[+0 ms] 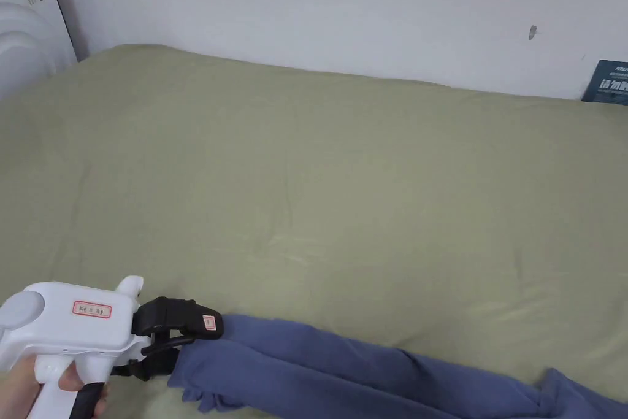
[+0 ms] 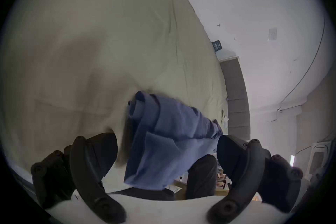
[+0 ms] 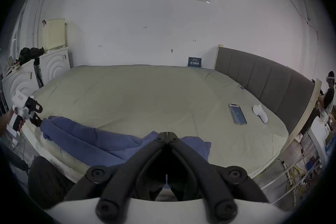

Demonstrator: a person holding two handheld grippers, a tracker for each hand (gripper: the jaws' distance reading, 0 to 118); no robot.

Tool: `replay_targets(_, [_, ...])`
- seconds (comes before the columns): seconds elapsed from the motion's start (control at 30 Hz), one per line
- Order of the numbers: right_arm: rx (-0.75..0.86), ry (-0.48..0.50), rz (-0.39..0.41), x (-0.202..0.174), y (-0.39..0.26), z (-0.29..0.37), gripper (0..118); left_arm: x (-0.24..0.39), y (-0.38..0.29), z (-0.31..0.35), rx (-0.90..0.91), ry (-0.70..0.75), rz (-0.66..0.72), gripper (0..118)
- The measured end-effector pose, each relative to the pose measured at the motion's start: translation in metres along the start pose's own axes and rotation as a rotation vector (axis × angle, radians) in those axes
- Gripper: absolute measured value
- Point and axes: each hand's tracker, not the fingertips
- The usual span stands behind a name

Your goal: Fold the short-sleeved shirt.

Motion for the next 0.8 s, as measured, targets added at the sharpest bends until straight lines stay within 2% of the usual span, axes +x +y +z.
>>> replay_targets(0.03, [0.001, -0.002, -0.001, 0.000, 0.000, 0.000, 0, -0.002, -0.002, -0.007, -0.019, -0.018, 0.009, 114])
replay_targets(0.13, [-0.012, 0.001, -0.005, 0.001, 0.002, -0.002, 0, -0.004, -0.003, -0.020, -0.038, -0.205, 0.056, 112])
replay_targets(0.2, [-0.015, 0.002, -0.005, 0.000, 0.002, -0.002, 0, 0.001, -0.008, -0.035, -0.063, -0.171, 0.054, 110])
replay_targets(0.23, [-0.019, 0.005, -0.001, 0.000, 0.002, -0.002, 0, 0.005, -0.011, -0.038, -0.059, -0.144, 0.032, 100])
replay_targets(0.27, [-0.017, 0.003, 0.001, -0.002, 0.002, -0.002, 0, 0.003, -0.005, -0.039, -0.051, -0.127, 0.029, 76])
replay_targets(0.3, [-0.016, 0.006, 0.001, -0.002, 0.001, 0.000, 0, 0.002, -0.005, -0.041, -0.026, -0.053, 0.034, 32])
replay_targets(0.33, [-0.017, 0.014, 0.002, -0.002, 0.002, 0.001, 0, 0.003, -0.007, -0.046, -0.010, 0.002, 0.023, 12])
replay_targets(0.4, [-0.014, 0.018, 0.006, -0.004, 0.003, 0.003, 0, -0.003, -0.003, -0.042, -0.036, -0.061, 0.040, 12])
replay_targets(0.5, [0.005, 0.032, 0.000, -0.001, 0.006, 0.008, 0, 0.008, -0.005, -0.024, -0.017, -0.039, 0.006, 12])
replay_targets(0.8, [0.046, 0.081, -0.039, 0.008, 0.015, 0.013, 0, 0.045, -0.022, 0.063, 0.152, 0.133, -0.079, 12])
